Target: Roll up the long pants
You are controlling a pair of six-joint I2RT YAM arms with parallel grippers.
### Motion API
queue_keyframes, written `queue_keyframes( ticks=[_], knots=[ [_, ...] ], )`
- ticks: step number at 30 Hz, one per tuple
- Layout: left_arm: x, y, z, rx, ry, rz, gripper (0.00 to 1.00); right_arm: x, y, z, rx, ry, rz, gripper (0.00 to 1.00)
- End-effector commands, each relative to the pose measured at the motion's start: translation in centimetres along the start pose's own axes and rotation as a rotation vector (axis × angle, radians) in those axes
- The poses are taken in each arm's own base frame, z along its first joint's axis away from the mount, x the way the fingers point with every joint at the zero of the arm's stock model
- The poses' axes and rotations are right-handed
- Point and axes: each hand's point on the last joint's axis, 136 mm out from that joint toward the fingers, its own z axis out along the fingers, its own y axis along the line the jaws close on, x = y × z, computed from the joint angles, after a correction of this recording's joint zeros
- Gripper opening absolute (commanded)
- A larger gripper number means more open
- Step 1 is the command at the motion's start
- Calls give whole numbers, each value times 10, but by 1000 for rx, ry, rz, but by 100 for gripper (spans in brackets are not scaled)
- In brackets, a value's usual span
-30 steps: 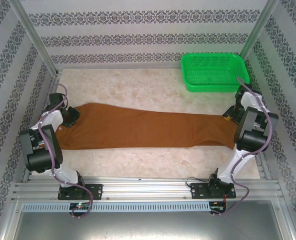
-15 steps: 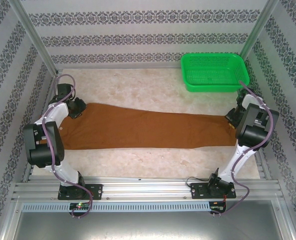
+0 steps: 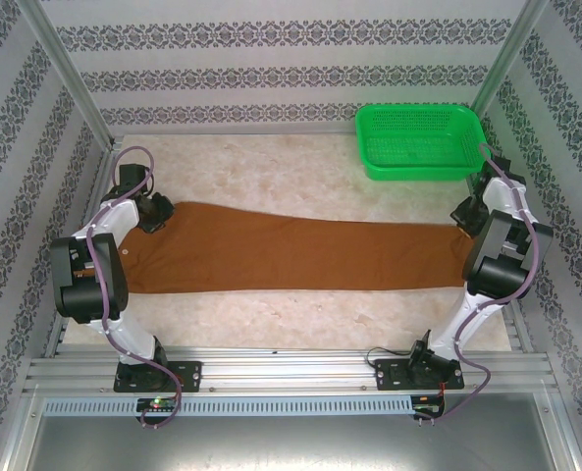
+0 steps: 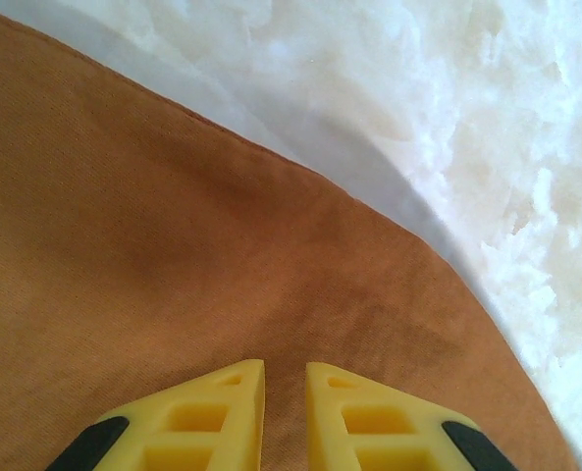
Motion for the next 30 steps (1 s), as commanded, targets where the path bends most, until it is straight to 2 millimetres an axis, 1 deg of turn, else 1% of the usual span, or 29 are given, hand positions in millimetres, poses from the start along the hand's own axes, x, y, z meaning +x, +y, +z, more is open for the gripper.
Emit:
queue_keyframes(
  ticks=[1, 2, 4, 5, 6, 7, 8, 9, 12, 15, 17, 22, 25, 28, 30],
  knots=[
    [5, 3, 4, -23, 9, 28, 19, -9, -9, 0, 64, -25, 10, 0],
    [6, 3, 4, -21, 13, 29, 19, -6, -11, 4, 77, -11, 9, 1],
    [7, 4, 5, -26, 18, 33, 19, -1, -13, 10, 91, 8, 10, 23],
    [7, 4, 6, -24, 20, 34, 19, 1, -15, 10, 91, 5, 13, 25],
    [7, 3, 6, -20, 21, 36, 19, 3, -20, 8, 101, -10, 26, 53],
    [6, 1, 6, -16, 21, 38, 19, 5, -29, 3, 124, -39, 47, 73],
    [6, 0, 6, -11, 21, 40, 20, 6, -32, -2, 115, -67, 50, 79],
    [5, -2, 6, -5, 19, 43, 20, 8, -36, -7, 120, -84, 53, 94],
    [3, -6, 5, 3, 9, 46, 20, 19, -52, -24, 132, -115, 51, 96],
    [2, -10, 9, 13, 13, 49, 20, 39, -62, -29, 125, -99, 45, 96],
    [3, -13, 14, 17, 20, 57, 20, 54, -68, -22, 131, -69, 41, 96],
    [5, -20, 19, 30, 42, 64, 20, 69, -82, 6, 164, 23, 58, 96],
    [5, -22, 18, 25, 39, 75, 20, 70, -82, 18, 142, 58, 87, 96],
    [6, -25, 19, 25, 44, 81, 20, 69, -90, 31, 135, 89, 137, 96],
    [6, -26, 21, 22, 49, 87, 20, 71, -98, 41, 102, 114, 209, 96]
  ],
)
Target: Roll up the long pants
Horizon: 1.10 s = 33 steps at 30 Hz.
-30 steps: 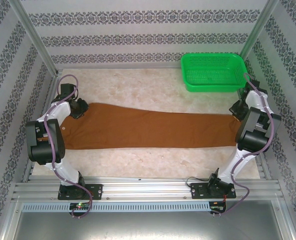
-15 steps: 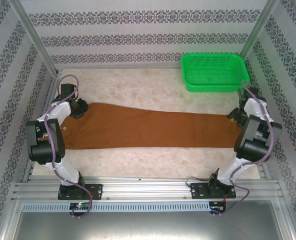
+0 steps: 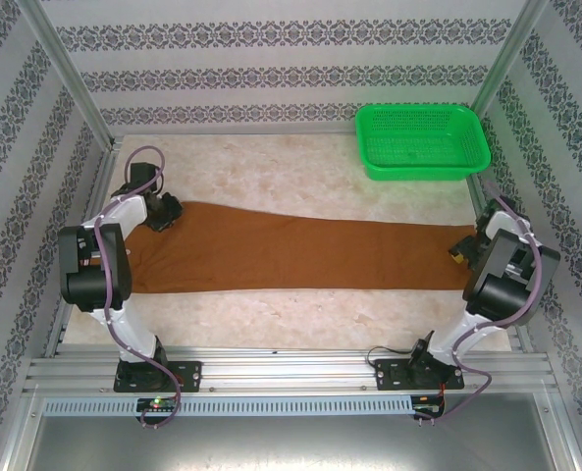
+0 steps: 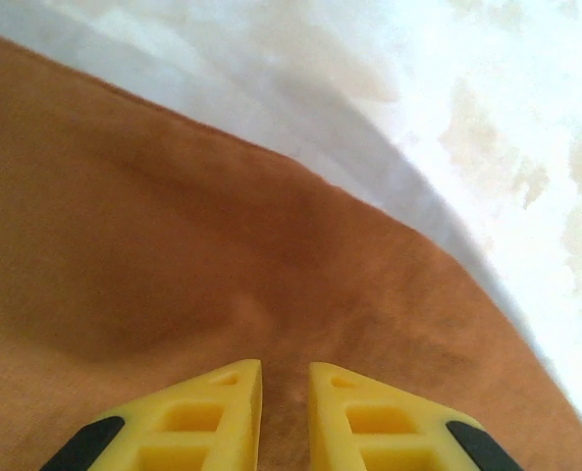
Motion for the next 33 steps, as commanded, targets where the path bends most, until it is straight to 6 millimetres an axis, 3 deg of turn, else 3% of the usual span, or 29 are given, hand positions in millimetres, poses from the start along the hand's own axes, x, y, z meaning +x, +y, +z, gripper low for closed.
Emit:
queue_keyframes(
  ticks=[1, 7, 10, 13, 16, 19, 22, 27, 30, 33],
  knots=[
    [-5, -13, 0, 14, -1, 41, 20, 2, -11, 21, -48, 51, 107, 96],
    [-5, -19, 7, 18, 18, 49, 19, 7, -14, 53, -112, 142, 204, 95],
    [-4, -18, 7, 11, 21, 54, 19, 4, -10, 56, -130, 158, 205, 85],
    [-3, -17, 8, 10, 26, 57, 19, 0, -2, 61, -172, 175, 218, 54],
    [-1, -18, 10, 17, 30, 54, 19, -1, 3, 63, -185, 200, 209, 4],
    [1, -19, 10, 27, 34, 57, 18, -2, 5, 57, -218, 154, 208, 0],
    [3, -25, 5, 50, 22, 74, 18, -12, 22, 21, -320, 5, 185, 0],
    [2, -32, -12, 58, -16, 96, 18, -13, 76, -92, -436, -227, -18, 0],
    [-4, -25, -29, 17, -68, 113, 21, 23, 117, -159, -533, -324, -213, 0],
    [-4, -19, -39, 15, -96, 95, 24, 88, 155, -202, -631, -352, -431, 0]
  ],
)
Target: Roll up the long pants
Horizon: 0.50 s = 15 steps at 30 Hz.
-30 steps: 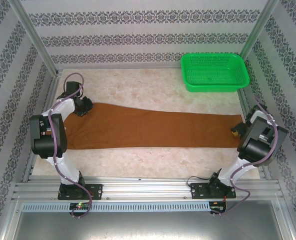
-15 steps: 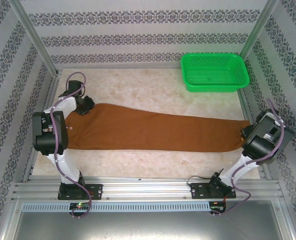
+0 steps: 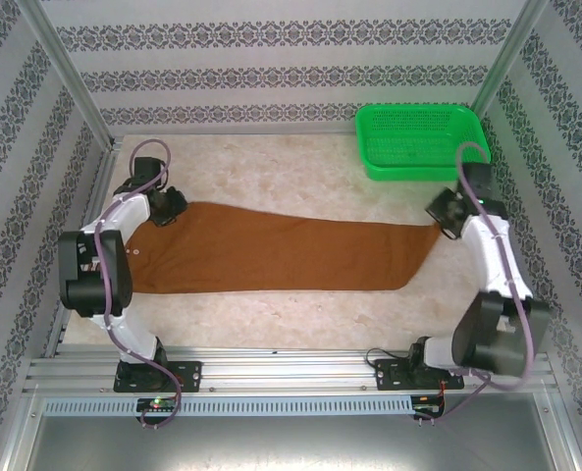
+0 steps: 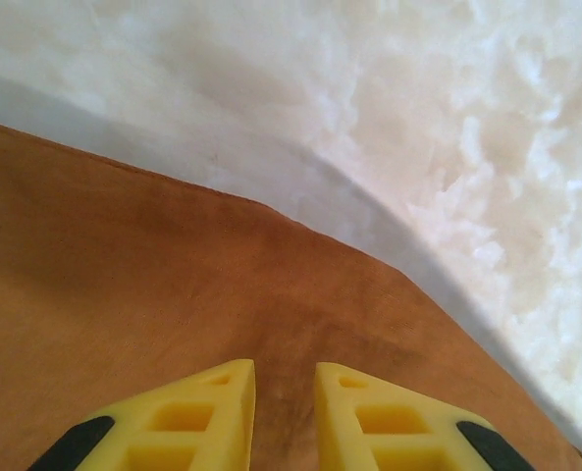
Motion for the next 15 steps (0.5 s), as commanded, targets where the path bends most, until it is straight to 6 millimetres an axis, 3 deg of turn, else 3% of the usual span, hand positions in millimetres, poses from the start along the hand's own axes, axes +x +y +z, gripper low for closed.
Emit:
queue_keyframes(
  ticks=[1, 10, 15],
  knots=[
    [-2, 5, -20, -7, -54, 7, 25, 40, 56, -29, -90, 41, -169, 0],
    [11, 32, -32, 67, -67, -100, 28, 200, 210, -62, -352, 348, -613, 0],
    [34, 41, -26, 119, -43, -134, 29, 294, 274, -62, -441, 526, -796, 0]
  ],
)
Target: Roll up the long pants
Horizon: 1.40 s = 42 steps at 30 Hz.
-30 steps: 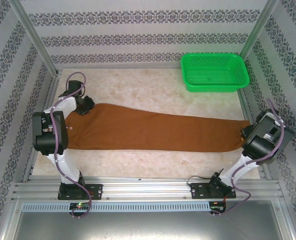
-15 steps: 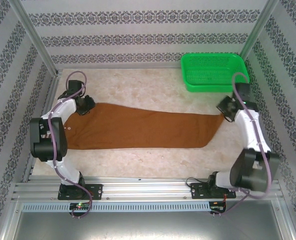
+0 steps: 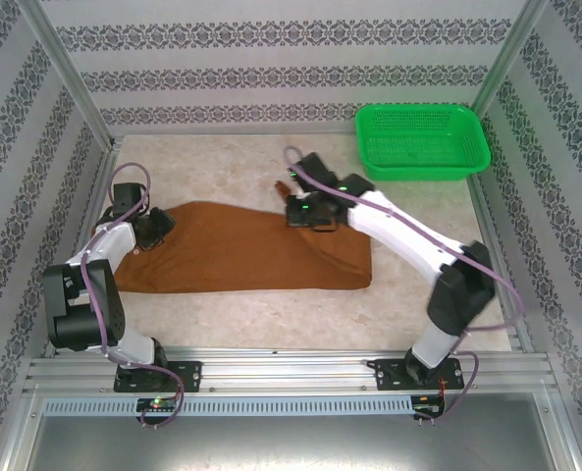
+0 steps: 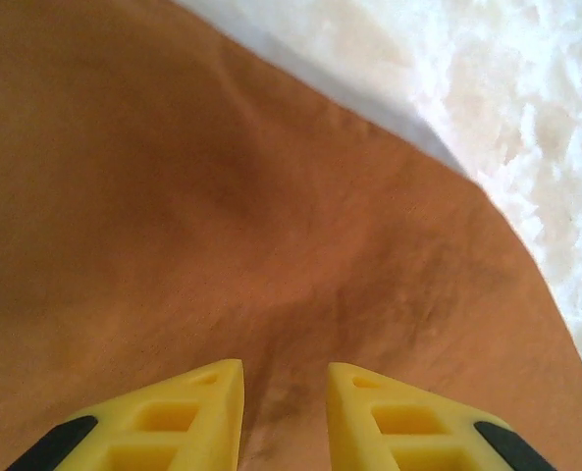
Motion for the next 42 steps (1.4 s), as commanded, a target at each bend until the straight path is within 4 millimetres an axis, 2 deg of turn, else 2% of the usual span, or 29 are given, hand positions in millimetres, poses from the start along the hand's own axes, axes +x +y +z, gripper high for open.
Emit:
queue_keyframes(
  ticks=[1, 5, 6, 8, 9, 11, 15, 19, 23, 27, 30, 32, 34, 39, 42],
  knots=[
    [6, -8, -3, 85, -15, -17, 29, 23, 55, 24, -78, 125, -98, 0],
    [19, -3, -4, 105, -6, -10, 31, 44, 115, 55, -159, 214, -197, 1],
    [22, -2, -4, 110, -1, -8, 31, 49, 124, 62, -175, 240, -203, 30],
    [23, -7, -4, 141, 6, -3, 31, 54, 133, 68, -207, 281, -185, 81],
    [25, -11, -3, 169, 12, 2, 32, 53, 130, 68, -206, 282, -168, 96],
    [28, -19, -2, 221, 25, 5, 33, 44, 118, 60, -200, 244, -143, 98],
    [40, -38, 1, 359, 57, 35, 47, 30, 66, 41, -183, 173, -25, 98],
    [65, -54, 7, 400, 126, 130, 58, 30, 6, 34, -137, 147, 87, 98],
    [93, -67, 12, 389, 205, 226, 59, 33, -32, 33, -99, 136, 158, 98],
    [114, -65, 21, 264, 252, 336, 59, 33, -43, 35, -98, 130, 177, 98],
    [118, -50, 31, 175, 268, 328, 57, 36, -46, 42, -99, 147, 182, 98],
    [113, -31, 32, 60, 245, 331, 56, 37, -46, 46, -103, 156, 189, 98],
    [104, -18, 23, -22, 198, 352, 55, 40, -47, 48, -103, 160, 194, 98],
    [92, -16, 0, -42, 111, 398, 58, 43, -49, 55, -107, 173, 204, 98],
    [98, -16, 8, -35, 160, 426, 59, 42, -50, 60, -102, 183, 205, 97]
  ],
)
